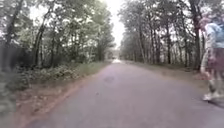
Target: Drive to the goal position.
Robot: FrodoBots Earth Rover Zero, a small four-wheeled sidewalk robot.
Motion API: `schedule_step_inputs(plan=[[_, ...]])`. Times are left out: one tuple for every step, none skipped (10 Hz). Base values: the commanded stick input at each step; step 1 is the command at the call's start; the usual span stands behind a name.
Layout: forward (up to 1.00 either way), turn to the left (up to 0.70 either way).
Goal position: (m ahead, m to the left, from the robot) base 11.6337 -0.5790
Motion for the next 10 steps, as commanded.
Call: schedule_step_inputs(plan=[[0.70, 0.00], [0.70, -0.04], [0.70, -0.11], [0.70, -0.14], [0.70, -0.14], [0.70, -0.14], [0.70, -0.14], [0.70, -0.14], [0.70, -0.14], [0.70, -0.14]])
